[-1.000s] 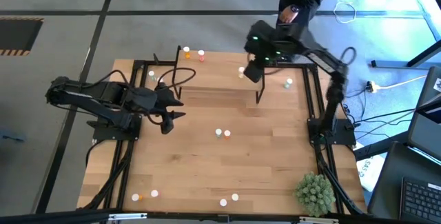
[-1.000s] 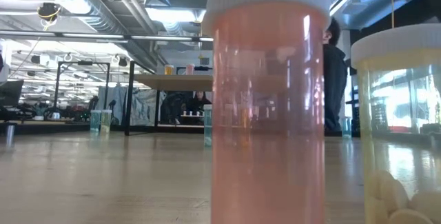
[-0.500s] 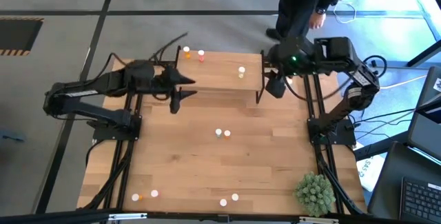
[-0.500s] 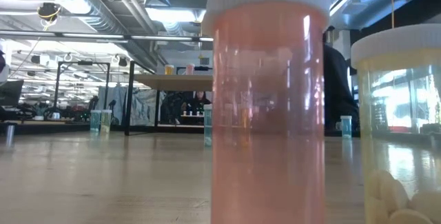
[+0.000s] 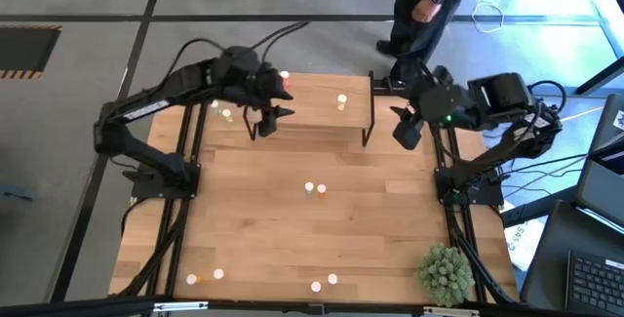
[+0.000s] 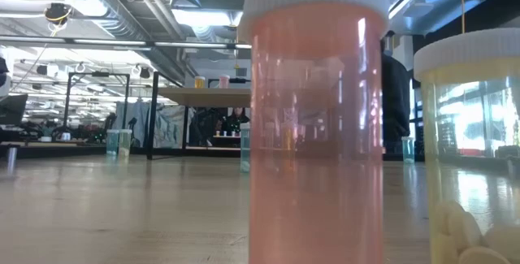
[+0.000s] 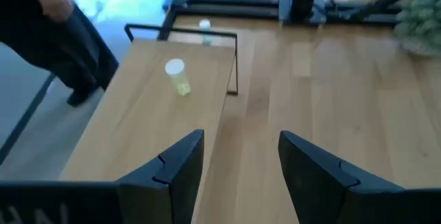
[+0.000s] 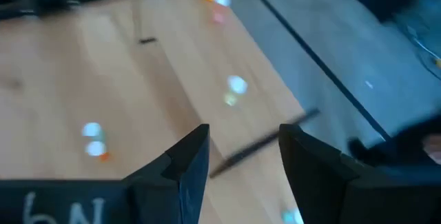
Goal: Pick and place medicine bottles onto shelf by color
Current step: Put the middle right yellow pill bottle on the shelf
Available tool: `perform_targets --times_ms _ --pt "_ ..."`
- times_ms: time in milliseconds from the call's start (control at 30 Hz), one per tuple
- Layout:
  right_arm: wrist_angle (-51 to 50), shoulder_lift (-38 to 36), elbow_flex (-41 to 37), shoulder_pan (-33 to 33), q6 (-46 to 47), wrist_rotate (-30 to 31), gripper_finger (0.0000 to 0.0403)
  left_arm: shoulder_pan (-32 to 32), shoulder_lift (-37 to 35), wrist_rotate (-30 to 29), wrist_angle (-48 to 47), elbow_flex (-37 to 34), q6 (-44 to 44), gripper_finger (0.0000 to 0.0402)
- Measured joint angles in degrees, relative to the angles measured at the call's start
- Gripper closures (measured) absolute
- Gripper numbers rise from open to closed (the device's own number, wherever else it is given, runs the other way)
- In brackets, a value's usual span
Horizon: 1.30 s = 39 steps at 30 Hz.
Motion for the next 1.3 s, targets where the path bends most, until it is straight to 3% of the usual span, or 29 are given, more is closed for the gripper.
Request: perform_targets --times_ms 167,400,567,700,967,1300 --pt "7.0 -8.4 -14.3 2.0 4.5 0.7 0.0226 0.6 6.7 0.1 -3.9 8.1 2.0 0.0219" --pt "23.4 -18.6 -32.2 3.2 -1.1 -4.8 0.0226 0.7 17.4 0.4 -12.4 22.1 11.1 0.0219" --pt "31.6 -24.7 -44.6 3.3 -3.2 -5.4 0.0226 1.8 23.5 4.9 -13.3 27.7 17.4 0.0219" --pt "38.4 -29.0 -53.7 3.2 -4.8 -5.3 0.0226 2.9 27.6 5.8 -11.8 29.9 17.3 0.0219" --pt "57.4 -35.4 -67.1 3.2 -16.4 -4.7 0.0226 5.0 33.2 6.0 -7.4 30.7 12.7 0.0219" --pt "64.1 -36.5 -71.8 3.2 -22.6 -1.2 0.0226 6.0 35.4 6.2 -6.3 30.7 12.6 0.0219"
